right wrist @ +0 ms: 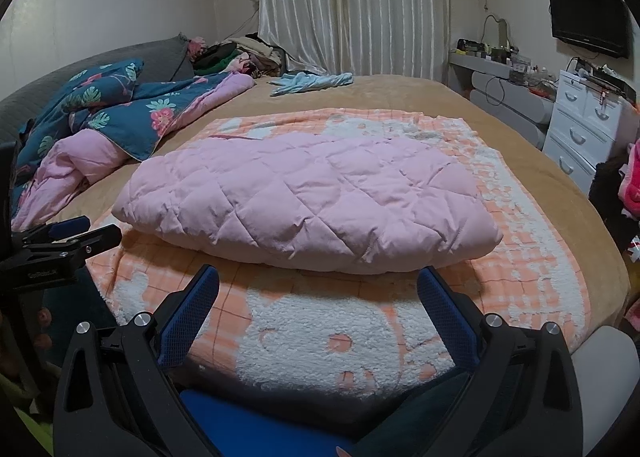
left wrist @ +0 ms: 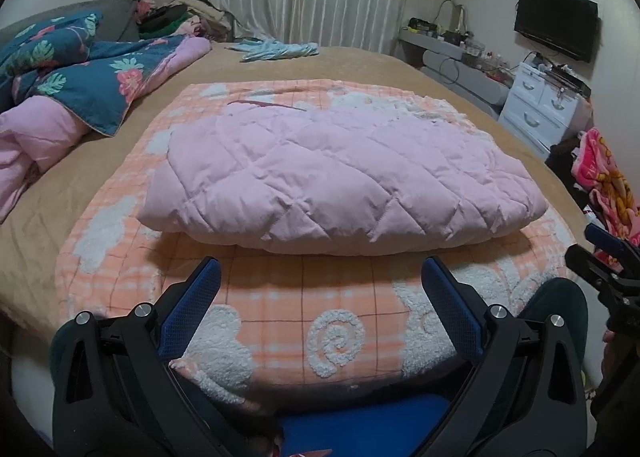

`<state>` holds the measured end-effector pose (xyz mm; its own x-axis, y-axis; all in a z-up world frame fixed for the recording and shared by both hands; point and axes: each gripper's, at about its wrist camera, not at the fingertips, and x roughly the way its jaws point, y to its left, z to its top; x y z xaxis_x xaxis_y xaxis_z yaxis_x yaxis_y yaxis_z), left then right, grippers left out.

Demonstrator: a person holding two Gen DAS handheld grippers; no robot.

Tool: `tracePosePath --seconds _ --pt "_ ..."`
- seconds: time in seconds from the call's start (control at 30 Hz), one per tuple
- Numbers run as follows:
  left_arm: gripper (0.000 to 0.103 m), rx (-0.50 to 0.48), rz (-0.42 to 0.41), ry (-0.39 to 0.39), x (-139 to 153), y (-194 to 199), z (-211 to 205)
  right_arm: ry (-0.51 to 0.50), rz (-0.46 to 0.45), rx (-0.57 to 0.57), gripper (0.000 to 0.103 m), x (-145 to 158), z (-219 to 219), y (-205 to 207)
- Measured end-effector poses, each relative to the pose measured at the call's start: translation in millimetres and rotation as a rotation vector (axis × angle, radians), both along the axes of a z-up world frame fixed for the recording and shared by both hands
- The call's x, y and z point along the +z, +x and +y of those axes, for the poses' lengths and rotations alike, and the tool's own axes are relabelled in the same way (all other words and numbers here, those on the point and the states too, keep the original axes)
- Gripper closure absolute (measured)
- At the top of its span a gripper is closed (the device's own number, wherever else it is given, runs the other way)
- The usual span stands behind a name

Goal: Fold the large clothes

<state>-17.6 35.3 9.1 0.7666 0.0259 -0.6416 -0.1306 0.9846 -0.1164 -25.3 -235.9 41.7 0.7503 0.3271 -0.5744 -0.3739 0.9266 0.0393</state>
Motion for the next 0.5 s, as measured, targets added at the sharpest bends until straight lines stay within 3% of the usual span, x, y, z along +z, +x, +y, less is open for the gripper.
tracePosePath --seconds 0.13,0.3,0.4,0.5 --pt "0.009 0.016 0.023 -0.036 -4 4 4 0.015 -0.016 -0.043 0.004 5 -15 -2" --pt "0.009 0.077 0.025 -0.077 -4 18 29 0.062 -0.027 -0.174 0.004 9 -63 4" --pt "0.009 0.149 0.03 -0.107 -1 32 65 0.1 -0.034 -0.311 0.004 9 -114 13" --pt "0.009 0.297 0.001 -0.083 6 49 128 0.087 -0.021 -0.531 0.004 -7 -190 29"
